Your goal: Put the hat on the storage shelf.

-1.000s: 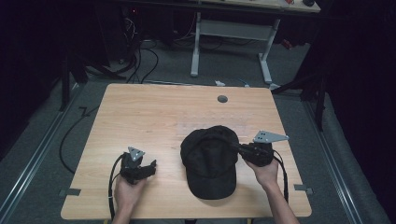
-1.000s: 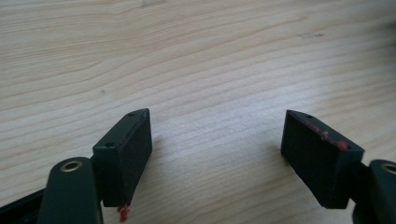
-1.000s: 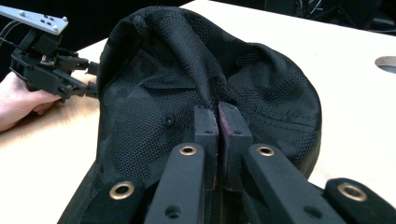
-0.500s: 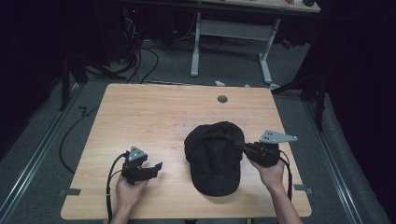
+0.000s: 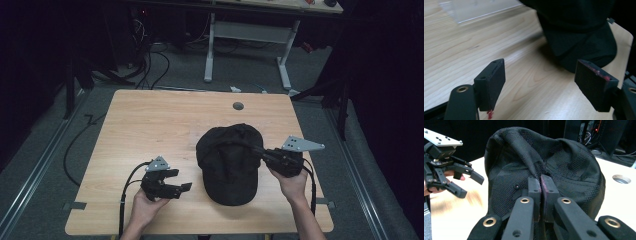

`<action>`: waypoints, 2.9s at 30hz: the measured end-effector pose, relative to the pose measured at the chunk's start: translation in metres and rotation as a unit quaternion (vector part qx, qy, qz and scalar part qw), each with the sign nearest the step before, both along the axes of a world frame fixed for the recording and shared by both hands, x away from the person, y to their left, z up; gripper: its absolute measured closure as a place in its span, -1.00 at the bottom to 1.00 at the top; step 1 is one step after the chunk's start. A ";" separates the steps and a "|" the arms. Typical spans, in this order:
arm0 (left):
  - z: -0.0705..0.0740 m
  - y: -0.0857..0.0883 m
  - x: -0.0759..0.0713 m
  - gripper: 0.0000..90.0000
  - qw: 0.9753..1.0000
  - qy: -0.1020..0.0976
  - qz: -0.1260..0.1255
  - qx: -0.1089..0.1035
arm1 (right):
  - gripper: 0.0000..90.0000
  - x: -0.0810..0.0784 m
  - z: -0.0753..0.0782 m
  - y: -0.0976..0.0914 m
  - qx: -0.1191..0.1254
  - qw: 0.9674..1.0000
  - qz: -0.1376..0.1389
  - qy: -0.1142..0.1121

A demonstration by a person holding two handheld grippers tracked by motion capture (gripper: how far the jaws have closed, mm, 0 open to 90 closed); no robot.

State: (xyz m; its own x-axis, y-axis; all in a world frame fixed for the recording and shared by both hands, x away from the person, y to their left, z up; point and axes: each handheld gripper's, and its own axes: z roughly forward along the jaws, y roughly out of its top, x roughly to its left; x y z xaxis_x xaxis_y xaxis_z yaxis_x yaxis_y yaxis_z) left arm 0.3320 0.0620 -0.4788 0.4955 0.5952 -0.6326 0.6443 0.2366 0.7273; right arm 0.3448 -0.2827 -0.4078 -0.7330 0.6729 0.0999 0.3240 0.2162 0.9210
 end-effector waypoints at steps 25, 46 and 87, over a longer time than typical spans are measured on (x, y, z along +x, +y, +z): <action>0.014 -0.028 0.028 -0.60 0.994 0.070 -0.074 -0.034 | 0.95 0.000 0.003 0.009 0.023 0.999 0.043 -0.013; 0.006 -0.019 0.016 -0.16 0.993 0.061 -0.093 -0.032 | 0.94 0.012 0.002 0.031 0.004 0.998 0.058 -0.034; 0.033 0.006 -0.009 0.91 0.983 0.055 -0.154 -0.080 | 0.76 0.027 0.015 0.046 -0.012 0.998 0.050 -0.033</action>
